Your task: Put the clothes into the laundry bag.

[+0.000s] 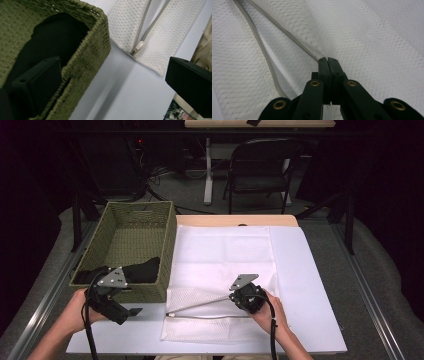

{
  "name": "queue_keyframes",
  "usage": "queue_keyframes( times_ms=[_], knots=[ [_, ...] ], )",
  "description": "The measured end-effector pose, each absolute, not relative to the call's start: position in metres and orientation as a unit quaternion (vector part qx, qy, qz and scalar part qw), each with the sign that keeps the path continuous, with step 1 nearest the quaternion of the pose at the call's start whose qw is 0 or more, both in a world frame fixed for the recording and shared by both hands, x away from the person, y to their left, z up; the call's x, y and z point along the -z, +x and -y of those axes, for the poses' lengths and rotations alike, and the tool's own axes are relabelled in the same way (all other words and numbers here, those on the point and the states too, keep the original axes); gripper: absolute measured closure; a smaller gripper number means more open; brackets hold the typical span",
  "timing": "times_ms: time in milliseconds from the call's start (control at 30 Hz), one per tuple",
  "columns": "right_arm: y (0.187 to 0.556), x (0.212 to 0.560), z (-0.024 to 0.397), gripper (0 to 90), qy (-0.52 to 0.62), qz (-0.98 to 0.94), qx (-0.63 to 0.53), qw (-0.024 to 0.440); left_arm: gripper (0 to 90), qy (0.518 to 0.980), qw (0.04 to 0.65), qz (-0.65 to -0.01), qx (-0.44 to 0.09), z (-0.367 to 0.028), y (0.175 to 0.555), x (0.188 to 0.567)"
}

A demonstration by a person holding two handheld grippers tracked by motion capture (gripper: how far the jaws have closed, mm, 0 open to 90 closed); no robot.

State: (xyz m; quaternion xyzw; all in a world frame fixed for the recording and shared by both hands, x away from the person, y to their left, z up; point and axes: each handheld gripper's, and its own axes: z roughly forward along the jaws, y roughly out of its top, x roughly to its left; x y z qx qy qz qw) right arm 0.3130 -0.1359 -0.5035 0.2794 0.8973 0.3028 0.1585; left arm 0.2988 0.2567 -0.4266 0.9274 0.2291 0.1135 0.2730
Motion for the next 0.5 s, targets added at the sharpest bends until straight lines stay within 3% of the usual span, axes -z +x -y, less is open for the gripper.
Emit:
queue_keyframes(
  times_ms=[500],
  knots=[
    [0.312,0.504,0.137,90.0,0.278,-0.899,-0.300,0.157,0.0,0.937,0.233,-0.223,-0.136,-0.265,0.340,0.411]
  ],
)
